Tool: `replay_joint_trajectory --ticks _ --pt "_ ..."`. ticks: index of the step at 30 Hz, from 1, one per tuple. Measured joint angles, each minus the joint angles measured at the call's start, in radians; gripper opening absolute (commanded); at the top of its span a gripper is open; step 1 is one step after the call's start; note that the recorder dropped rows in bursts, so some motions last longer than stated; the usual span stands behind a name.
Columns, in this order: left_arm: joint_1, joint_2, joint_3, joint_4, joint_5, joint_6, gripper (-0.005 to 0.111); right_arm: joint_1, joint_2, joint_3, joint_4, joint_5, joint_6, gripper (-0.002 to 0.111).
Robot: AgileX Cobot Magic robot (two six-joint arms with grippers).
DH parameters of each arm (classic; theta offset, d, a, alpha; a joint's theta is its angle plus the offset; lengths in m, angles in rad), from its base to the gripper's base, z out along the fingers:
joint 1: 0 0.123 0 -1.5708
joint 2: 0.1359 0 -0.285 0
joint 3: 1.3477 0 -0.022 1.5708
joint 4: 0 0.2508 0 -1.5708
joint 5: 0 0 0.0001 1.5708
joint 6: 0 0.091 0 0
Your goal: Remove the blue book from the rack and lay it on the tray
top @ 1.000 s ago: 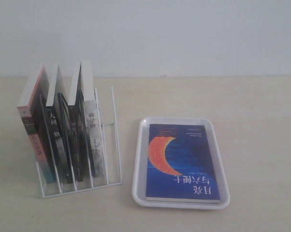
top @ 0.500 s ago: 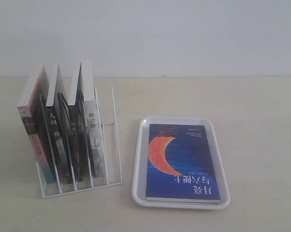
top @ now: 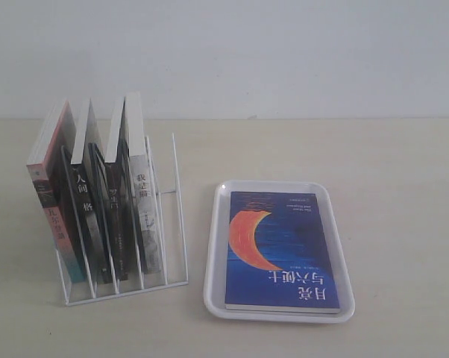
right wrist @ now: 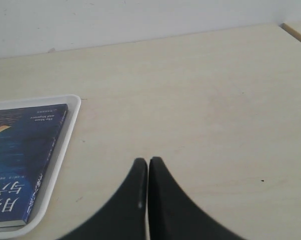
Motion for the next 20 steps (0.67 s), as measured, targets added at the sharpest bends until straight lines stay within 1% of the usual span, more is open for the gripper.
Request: replay_joint_trajectory --ticks 20 --pt "0.0 0.0 0.0 0.0 0.0 0.0 0.005 0.0 0.0 0.0 0.0 -0.011 0.0 0.0"
